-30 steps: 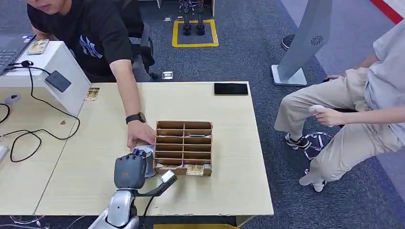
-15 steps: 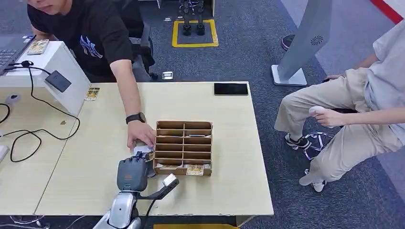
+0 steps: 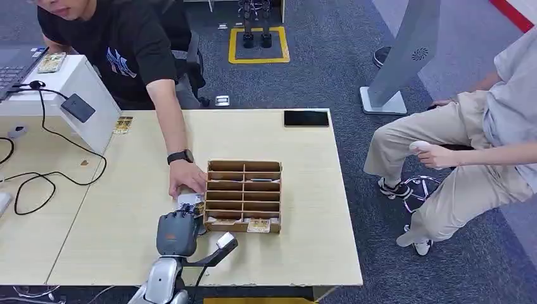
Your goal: Pass the card to the sensor for recognition and then transmit it.
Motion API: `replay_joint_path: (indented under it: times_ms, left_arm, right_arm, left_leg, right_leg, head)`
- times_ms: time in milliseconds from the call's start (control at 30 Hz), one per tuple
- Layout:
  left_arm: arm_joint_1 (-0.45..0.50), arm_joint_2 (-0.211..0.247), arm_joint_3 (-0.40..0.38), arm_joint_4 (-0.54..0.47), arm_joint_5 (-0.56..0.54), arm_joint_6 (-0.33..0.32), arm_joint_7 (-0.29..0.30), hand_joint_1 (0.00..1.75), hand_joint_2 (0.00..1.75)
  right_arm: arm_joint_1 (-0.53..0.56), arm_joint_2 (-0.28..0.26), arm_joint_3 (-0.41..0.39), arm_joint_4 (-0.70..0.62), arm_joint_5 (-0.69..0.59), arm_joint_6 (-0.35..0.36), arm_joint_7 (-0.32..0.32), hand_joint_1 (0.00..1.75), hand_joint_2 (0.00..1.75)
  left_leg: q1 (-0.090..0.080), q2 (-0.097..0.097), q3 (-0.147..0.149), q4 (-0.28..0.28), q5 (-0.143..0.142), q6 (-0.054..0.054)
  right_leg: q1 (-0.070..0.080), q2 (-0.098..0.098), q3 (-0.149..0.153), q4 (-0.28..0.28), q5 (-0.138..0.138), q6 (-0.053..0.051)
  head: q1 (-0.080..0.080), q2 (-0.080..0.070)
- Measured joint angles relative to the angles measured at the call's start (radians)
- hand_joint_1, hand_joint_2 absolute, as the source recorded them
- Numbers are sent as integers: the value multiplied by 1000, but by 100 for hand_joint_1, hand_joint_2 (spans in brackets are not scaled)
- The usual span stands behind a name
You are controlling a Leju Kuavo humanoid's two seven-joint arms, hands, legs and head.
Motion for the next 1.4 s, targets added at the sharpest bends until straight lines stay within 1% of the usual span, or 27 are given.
replay_joint_path:
  times_ms: [400, 500, 633, 900, 967, 1000, 1033, 1067, 1133, 1200, 1333, 1400]
  left_arm:
    - [-1, -9, 13, 7, 0, 0, -3, 175, 175]
    - [-1, -10, 15, 7, -1, 0, -16, 175, 175]
    - [1, -16, 38, 7, 2, 1, -43, 175, 175]
    - [7, -26, 64, 2, 1, 2, -52, 175, 175]
    - [24, -30, 76, -35, 5, 3, -73, 175, 175]
    - [33, -34, 87, -65, 11, 3, -88, 169, 175]
    - [41, -37, 96, -93, 15, 3, -105, 154, 175]
    - [49, -42, 108, -130, 22, 3, -126, 145, 175]
    - [63, -54, 134, -198, 33, 3, -174, 141, 175]
    - [64, -68, 161, -259, 50, 3, -222, 113, 175]
    - [63, -99, 205, -356, 91, 2, -319, 112, 175]
    - [63, -111, 223, -387, 96, 2, -335, 112, 175]
  right_arm:
    - [0, 0, 0, 0, 0, 0, 1, 0, 175]
    - [0, -1, 0, 0, 2, 0, 1, 0, 175]
    - [0, -1, 0, 2, 2, 0, 1, 0, 175]
    - [0, -1, 0, 3, 2, -1, 1, 0, 175]
    - [0, -1, 0, 3, 3, -3, -1, 0, 175]
    - [0, -1, 0, 4, 4, -6, -2, 0, 175]
    - [-1, -1, 0, 5, 6, -7, -3, 0, 175]
    - [-1, -1, 0, 5, 8, -9, -3, 0, 175]
    - [-1, -1, 0, 7, 17, -11, -4, 0, 175]
    - [-2, -1, 0, 9, 18, -13, -5, 0, 175]
    - [-5, -1, 0, 11, 19, -13, -6, 0, 175]
    - [-6, -1, 0, 12, 18, -13, -6, 0, 175]
  left_leg:
    - [0, 0, 3, 0, 0, 0]
    - [0, 0, 3, 0, 0, 0]
    - [0, 0, 3, 0, 0, 0]
    - [0, 0, 4, 0, 0, 0]
    - [0, 0, 4, 0, 0, 0]
    - [0, 0, 4, 0, 0, 0]
    - [0, 0, 4, 0, 0, 0]
    - [0, 0, 4, 0, 0, 0]
    - [0, 0, 3, 0, 0, 0]
    - [0, 0, 3, 0, 0, 0]
    - [0, 0, 3, 0, 0, 0]
    - [0, 0, 3, 0, 0, 0]
  right_leg:
    - [0, 0, 3, 0, 0, 0]
    - [0, 0, 3, 0, 0, 0]
    - [0, 0, 3, 0, 0, 0]
    - [0, 0, 4, 0, 0, 0]
    - [0, 0, 4, 0, 0, 0]
    - [0, 0, 4, 0, 0, 0]
    - [0, 0, 4, 0, 0, 0]
    - [0, 0, 3, 0, 0, 0]
    - [0, 0, 3, 0, 0, 0]
    - [0, 0, 3, 0, 0, 0]
    - [0, 0, 3, 0, 0, 0]
    - [0, 0, 3, 0, 0, 0]
  head:
    - [0, 0]
    - [0, 0]
    - [0, 0]
    - [0, 0]
    - [0, 0]
    - [0, 0]
    - [0, 0]
    - [0, 0]
    - [0, 0]
    - [0, 0]
    - [0, 0]
    - [0, 0]
